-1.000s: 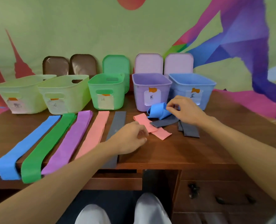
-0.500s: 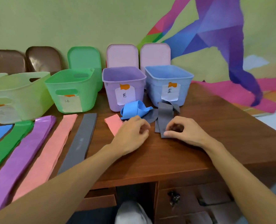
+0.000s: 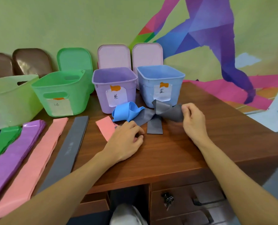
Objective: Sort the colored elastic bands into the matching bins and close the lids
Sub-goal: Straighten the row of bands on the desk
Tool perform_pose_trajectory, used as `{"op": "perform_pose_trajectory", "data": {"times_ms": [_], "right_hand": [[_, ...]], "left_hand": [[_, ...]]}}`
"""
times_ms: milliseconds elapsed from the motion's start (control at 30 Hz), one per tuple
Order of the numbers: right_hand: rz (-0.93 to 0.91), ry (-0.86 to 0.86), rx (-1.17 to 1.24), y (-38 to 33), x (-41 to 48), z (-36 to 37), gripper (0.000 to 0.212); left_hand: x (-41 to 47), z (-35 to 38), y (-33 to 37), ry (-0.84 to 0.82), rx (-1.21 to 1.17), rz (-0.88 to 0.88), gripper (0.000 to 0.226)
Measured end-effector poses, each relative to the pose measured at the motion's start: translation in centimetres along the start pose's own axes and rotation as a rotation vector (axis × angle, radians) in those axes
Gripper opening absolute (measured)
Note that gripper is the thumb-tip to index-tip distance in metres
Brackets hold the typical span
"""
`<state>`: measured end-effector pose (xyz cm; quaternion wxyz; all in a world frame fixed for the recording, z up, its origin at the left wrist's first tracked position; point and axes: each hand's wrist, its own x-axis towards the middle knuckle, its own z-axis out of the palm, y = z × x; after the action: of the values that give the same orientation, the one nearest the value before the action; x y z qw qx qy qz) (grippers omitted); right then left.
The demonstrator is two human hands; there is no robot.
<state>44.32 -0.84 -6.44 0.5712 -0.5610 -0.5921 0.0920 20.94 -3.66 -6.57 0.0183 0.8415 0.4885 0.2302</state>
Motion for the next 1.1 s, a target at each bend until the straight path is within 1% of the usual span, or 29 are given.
{"op": "perform_pose_trajectory", "data": {"times_ms": [67,100,167,233,333,433,500,567,633,667,733,833,933,967,1033,1100], "right_hand": [[0.162,0.178,0.048,0.5,0.4,-0.3,0.019],[0.201,0.239,0.059,0.5,0.5,-0.4,0.019],[0.181,0.282,0.077,0.1,0.3,-0.5,0.020],[0.072,0.222,0.082,-0.8,-0.2,-0.5,0.020],[-0.125,0.056,0.105,-3.0,0.2,-0.5,0.023],[-0.224,-0.052,0.128,-6.4,2.0,-0.8,0.021],[-0.197,-0.097,0.203,-8.3,3.0,-1.1,0.021],[-0.105,-0.132,0.342,-9.5,3.6,-1.3,0.021],[-0.008,-0.143,0.475,-9.9,4.0,-1.2,0.023],[0.033,-0.154,0.537,-10.1,4.0,-1.2,0.025],[0.125,-0.167,0.650,-10.4,3.9,-1.1,0.026],[0.206,-0.135,0.729,-10.6,3.7,-1.1,0.024],[0.262,-0.072,0.853,-10.5,4.0,-1.4,0.028],[0.292,-0.056,0.903,-10.4,4.2,-1.6,0.029],[0.341,-0.019,1.001,-10.2,4.6,-2.0,0.031],[0.363,0.016,1.070,-10.1,5.0,-2.1,0.030]], "left_hand": [[0.1,-0.1,0.2,-0.012,-0.011,-0.022,0.023],[0.3,-0.3,0.3,-0.016,-0.015,-0.036,0.022],[1.0,-0.6,0.8,-0.012,-0.008,-0.054,0.021],[1.8,-0.7,1.5,0.018,-0.023,-0.055,0.021],[2.9,-0.5,2.1,0.075,-0.144,-0.061,0.024],[4.1,-0.9,2.5,0.107,-0.319,-0.096,0.039],[5.0,-1.5,2.7,0.086,-0.391,-0.127,0.050],[5.9,-2.1,2.8,0.025,-0.484,-0.136,0.061],[6.3,-2.7,2.8,-0.052,-0.657,-0.128,0.068],[6.5,-2.8,2.9,-0.079,-0.753,-0.134,0.067],[6.7,-3.1,3.3,-0.130,-0.871,-0.163,0.054],[6.8,-2.9,4.0,-0.204,-0.891,-0.184,0.030],[6.5,-2.7,4.6,-0.196,-0.986,-0.211,0.009],[6.3,-2.6,4.6,-0.192,-0.988,-0.232,0.005],[6.0,-2.5,4.5,-0.244,-0.960,-0.239,0.008],[5.5,-2.3,4.4,-0.353,-0.902,-0.199,0.018]]}}
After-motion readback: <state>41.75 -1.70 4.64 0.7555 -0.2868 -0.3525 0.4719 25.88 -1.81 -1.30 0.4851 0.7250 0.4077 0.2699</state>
